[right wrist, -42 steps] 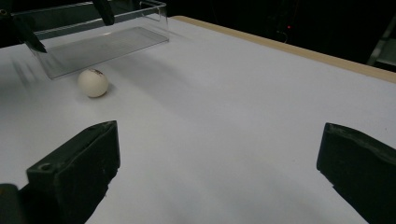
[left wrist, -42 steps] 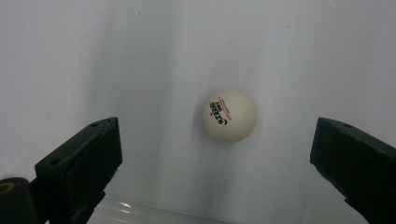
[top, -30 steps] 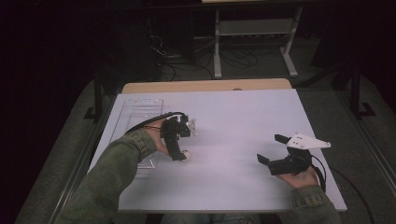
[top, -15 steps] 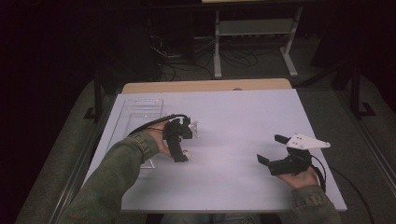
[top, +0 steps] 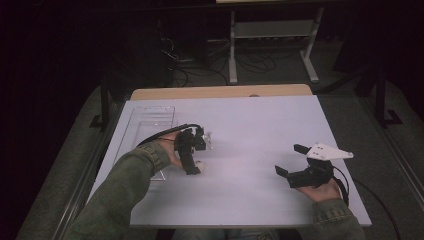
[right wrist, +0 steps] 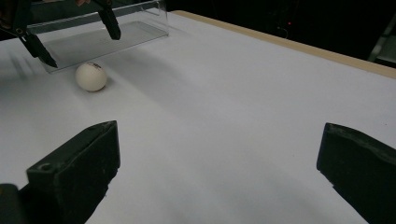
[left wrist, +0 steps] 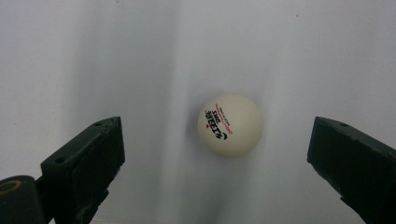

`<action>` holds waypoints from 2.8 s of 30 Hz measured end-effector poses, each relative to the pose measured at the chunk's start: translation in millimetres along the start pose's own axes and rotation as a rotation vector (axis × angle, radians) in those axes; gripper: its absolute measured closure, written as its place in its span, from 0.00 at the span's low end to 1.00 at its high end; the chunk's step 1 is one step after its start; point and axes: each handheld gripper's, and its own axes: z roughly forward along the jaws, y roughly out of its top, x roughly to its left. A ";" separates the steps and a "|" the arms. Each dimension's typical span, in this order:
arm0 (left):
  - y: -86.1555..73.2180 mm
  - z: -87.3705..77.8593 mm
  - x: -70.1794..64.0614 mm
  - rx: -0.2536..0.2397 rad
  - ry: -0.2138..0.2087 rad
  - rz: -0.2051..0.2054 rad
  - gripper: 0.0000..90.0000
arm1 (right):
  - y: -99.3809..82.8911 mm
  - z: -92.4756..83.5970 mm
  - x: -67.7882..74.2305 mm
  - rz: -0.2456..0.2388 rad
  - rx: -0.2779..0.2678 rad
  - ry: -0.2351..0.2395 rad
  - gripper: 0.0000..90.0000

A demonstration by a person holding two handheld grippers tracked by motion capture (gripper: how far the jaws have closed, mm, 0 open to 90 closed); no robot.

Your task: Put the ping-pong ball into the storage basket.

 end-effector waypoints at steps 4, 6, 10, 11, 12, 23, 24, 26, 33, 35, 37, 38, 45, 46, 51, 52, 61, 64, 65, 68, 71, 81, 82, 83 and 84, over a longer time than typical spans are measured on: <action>0.8 2.8 0.3 0.004 -0.006 0.005 0.05 | 0.1 -0.2 0.1 -0.002 0.001 -0.001 0.00; 1.4 5.6 -0.4 0.012 -0.010 0.006 0.05 | 0.1 -0.7 -0.1 0.000 0.000 -0.001 0.00; 2.5 9.3 -1.6 0.021 -0.013 0.013 0.05 | 0.0 -1.4 -0.3 0.003 -0.001 -0.003 0.00; 2.6 10.3 -1.8 0.023 -0.017 0.012 0.05 | -0.1 -1.4 -0.2 0.003 0.000 -0.003 0.00; 2.3 11.0 -1.9 0.020 -0.019 0.009 0.05 | -0.2 -1.4 -0.1 0.003 0.000 -0.003 0.00; -4.9 18.0 -1.1 0.017 -0.035 -0.008 0.06 | 0.4 -1.5 0.4 0.002 -0.006 0.000 0.00; -4.4 18.1 -1.1 0.020 -0.036 -0.004 0.07 | 0.4 -1.7 0.2 0.001 -0.009 -0.001 0.00; -4.0 19.4 -1.8 0.020 -0.041 -0.003 0.08 | 0.5 -2.0 0.0 0.005 -0.009 0.000 0.00; -2.3 21.5 -2.6 0.028 -0.045 0.019 0.16 | 0.5 -2.9 -0.5 0.008 -0.015 -0.001 0.00; -2.5 22.6 -2.5 0.033 -0.045 0.020 0.17 | 0.6 -3.1 -0.7 0.005 -0.016 -0.002 0.00; -2.8 23.5 -2.6 0.040 -0.044 0.018 0.19 | 0.7 -3.6 -0.7 0.008 -0.019 -0.004 0.00; -2.9 23.9 -2.5 0.039 -0.043 0.016 0.20 | 0.8 -3.7 -0.9 0.009 -0.020 -0.004 0.00; -2.4 25.8 -2.4 0.043 -0.043 0.023 0.25 | 0.8 -4.1 -0.7 0.008 -0.024 -0.008 0.00; -2.3 25.9 -2.2 0.042 -0.040 0.029 0.26 | 0.9 -4.3 -0.8 0.007 -0.025 -0.009 0.00; -2.1 26.5 -2.1 0.043 -0.033 0.039 0.32 | 0.8 -4.5 -1.3 0.006 -0.028 -0.012 0.00; -2.1 27.0 -2.4 0.049 -0.035 0.040 0.32 | 0.9 -4.5 -1.2 0.006 -0.027 -0.011 0.00; -2.2 27.1 -2.3 0.055 -0.027 0.048 0.38 | 0.8 -5.2 -1.0 0.008 -0.025 -0.012 0.00; -2.1 27.6 -2.7 0.056 -0.027 0.052 0.41 | 0.9 -4.8 -0.6 0.003 -0.023 -0.010 0.00; -2.1 27.7 -2.7 0.055 -0.027 0.053 0.42 | 0.9 -4.8 -0.4 0.001 -0.022 -0.010 0.00; -1.2 27.6 -2.1 0.052 -0.028 0.060 0.44 | 0.9 -5.0 -0.6 0.002 -0.023 -0.011 0.00; -0.8 28.6 -2.4 0.047 -0.041 0.053 0.45 | 0.8 -5.4 -0.6 0.005 -0.023 -0.013 0.00; 0.0 28.8 -2.8 0.053 -0.036 0.060 0.55 | 0.7 -5.7 -0.5 0.004 -0.022 -0.012 0.00; 0.0 28.7 -2.7 0.054 -0.037 0.060 0.56 | 0.6 -5.4 -0.4 0.003 -0.020 -0.012 0.00; -0.1 28.6 -2.7 0.054 -0.040 0.060 0.56 | 0.6 -5.2 -0.3 0.001 -0.016 -0.013 0.00; -0.1 28.6 -2.7 0.055 -0.041 0.060 0.56 | 0.5 -4.9 0.2 -0.003 -0.011 -0.015 0.00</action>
